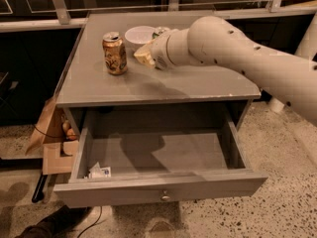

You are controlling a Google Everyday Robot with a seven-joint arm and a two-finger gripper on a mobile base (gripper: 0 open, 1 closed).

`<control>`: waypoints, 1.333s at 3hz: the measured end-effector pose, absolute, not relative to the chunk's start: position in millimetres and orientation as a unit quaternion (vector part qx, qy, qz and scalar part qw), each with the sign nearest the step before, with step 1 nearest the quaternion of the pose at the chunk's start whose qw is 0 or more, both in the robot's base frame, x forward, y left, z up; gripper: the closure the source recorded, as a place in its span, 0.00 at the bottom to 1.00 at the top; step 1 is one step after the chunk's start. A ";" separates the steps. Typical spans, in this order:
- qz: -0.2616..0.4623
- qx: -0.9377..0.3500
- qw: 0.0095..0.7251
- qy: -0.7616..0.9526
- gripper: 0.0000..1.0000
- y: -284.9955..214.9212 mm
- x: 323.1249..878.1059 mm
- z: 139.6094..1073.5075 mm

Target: Place orange can into top drawer

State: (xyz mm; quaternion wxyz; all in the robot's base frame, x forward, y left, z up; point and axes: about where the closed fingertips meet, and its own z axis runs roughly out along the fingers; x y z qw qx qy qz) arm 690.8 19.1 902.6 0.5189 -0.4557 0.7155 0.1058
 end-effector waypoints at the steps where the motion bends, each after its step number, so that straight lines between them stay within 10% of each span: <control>1: 0.121 -0.464 0.516 0.710 0.59 38.8 695.5 903.3; 3: 0.143 -0.473 0.512 0.702 0.08 60.1 695.6 908.0; 4: 0.150 -0.473 0.512 0.701 0.10 65.3 699.8 905.4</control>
Offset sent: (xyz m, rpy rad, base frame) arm 0.0054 0.0456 0.0082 0.0361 0.0332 0.0879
